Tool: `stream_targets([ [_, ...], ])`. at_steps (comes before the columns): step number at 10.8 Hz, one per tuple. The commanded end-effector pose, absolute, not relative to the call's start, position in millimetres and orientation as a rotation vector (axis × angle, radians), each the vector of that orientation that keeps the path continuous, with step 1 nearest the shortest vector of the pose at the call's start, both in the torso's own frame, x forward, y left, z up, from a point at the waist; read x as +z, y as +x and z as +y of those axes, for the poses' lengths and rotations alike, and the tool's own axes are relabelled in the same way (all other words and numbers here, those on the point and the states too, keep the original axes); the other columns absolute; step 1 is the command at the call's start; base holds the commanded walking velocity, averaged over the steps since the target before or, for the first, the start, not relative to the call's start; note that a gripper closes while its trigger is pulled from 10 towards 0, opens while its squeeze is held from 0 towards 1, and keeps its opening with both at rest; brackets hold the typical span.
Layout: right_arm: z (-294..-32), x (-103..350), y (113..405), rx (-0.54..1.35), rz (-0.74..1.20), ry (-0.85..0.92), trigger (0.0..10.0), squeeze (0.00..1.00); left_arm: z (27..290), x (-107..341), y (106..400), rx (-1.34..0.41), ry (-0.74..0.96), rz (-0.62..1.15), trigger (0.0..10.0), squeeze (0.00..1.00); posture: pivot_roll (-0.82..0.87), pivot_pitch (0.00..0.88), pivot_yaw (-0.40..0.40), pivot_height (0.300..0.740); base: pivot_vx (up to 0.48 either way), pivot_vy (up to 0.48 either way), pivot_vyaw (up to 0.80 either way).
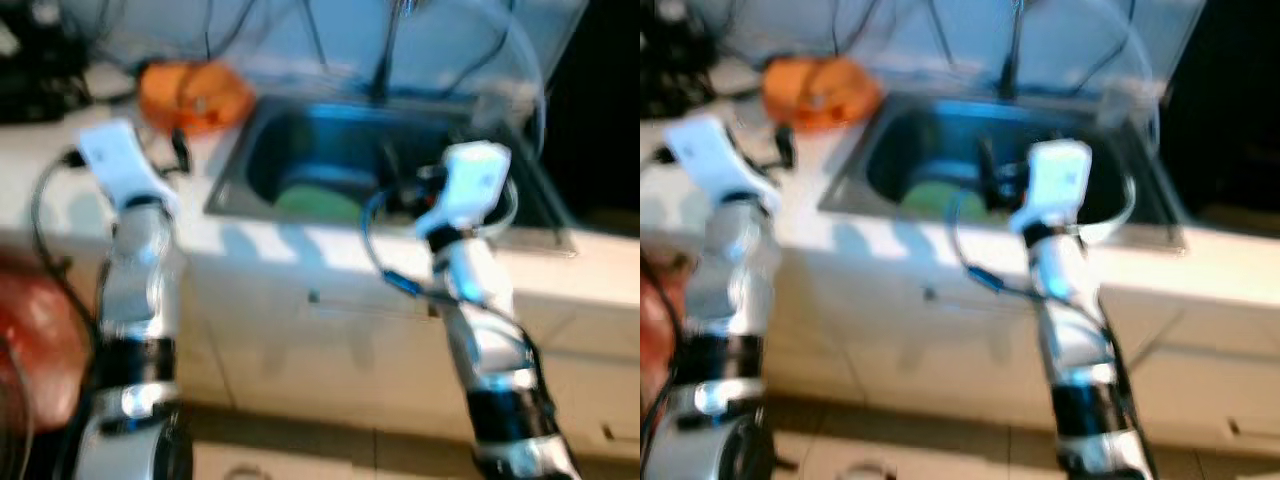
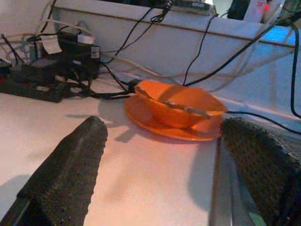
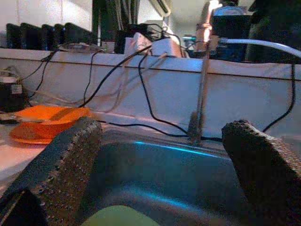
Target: Kitchen organization
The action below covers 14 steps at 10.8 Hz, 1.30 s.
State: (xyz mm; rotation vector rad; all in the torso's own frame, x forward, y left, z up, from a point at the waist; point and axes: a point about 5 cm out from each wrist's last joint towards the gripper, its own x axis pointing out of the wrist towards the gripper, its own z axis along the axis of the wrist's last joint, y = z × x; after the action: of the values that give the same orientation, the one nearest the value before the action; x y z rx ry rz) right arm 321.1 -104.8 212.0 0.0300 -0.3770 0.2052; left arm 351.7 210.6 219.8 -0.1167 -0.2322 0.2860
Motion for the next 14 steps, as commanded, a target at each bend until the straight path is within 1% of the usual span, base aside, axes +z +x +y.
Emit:
stream_targets([
  [1,-108.8,213.9,322.0,0.195,-0.374,0.033,10.0,0.00,203.0,225.4,354.7,0.261,-0.119,-0.238,10.0,0.00,0.04,0.054,-0.043,0.740,0.000,0.266,0.00],
  [5,-110.1,214.3,323.2,0.184,-0.373,0.036,10.0,0.00,203.7,224.7,356.6,0.258,-0.114,-0.232,10.0,0.00,0.04,0.051,-0.043,0.740,0.000,0.343,0.00],
  [7,-111.4,214.1,323.9,0.172,-0.368,0.036,10.0,0.00,202.5,224.7,356.3,0.250,-0.099,-0.235,10.0,0.00,0.04,0.050,-0.041,0.740,0.000,0.000,-0.74],
  [9,-112.1,213.4,324.4,0.166,-0.364,0.038,10.0,0.00,194.6,225.0,354.9,0.208,-0.058,-0.251,10.0,0.00,0.04,0.049,-0.040,0.740,0.000,0.000,-0.80],
  [10,-112.8,212.8,324.9,0.162,-0.362,0.037,10.0,0.00,185.3,220.3,352.1,0.149,-0.002,-0.260,10.0,0.00,0.04,0.045,-0.041,0.740,0.000,0.000,0.00],
  [11,-113.6,212.5,325.4,0.160,-0.360,0.035,10.0,0.00,183.3,213.9,349.6,0.123,0.042,-0.258,10.0,0.00,0.04,0.046,-0.045,0.740,0.000,0.000,0.00],
  [12,-113.8,212.5,325.6,0.159,-0.360,0.033,10.0,0.00,184.6,209.8,348.5,0.116,0.060,-0.252,10.0,0.00,0.04,0.046,-0.045,0.740,0.000,0.000,-0.80],
  [14,-115.7,212.5,326.1,0.155,-0.364,0.032,10.0,0.00,187.9,208.9,344.8,0.124,0.112,-0.272,10.0,0.00,0.05,0.045,-0.047,0.740,0.000,0.000,0.00],
])
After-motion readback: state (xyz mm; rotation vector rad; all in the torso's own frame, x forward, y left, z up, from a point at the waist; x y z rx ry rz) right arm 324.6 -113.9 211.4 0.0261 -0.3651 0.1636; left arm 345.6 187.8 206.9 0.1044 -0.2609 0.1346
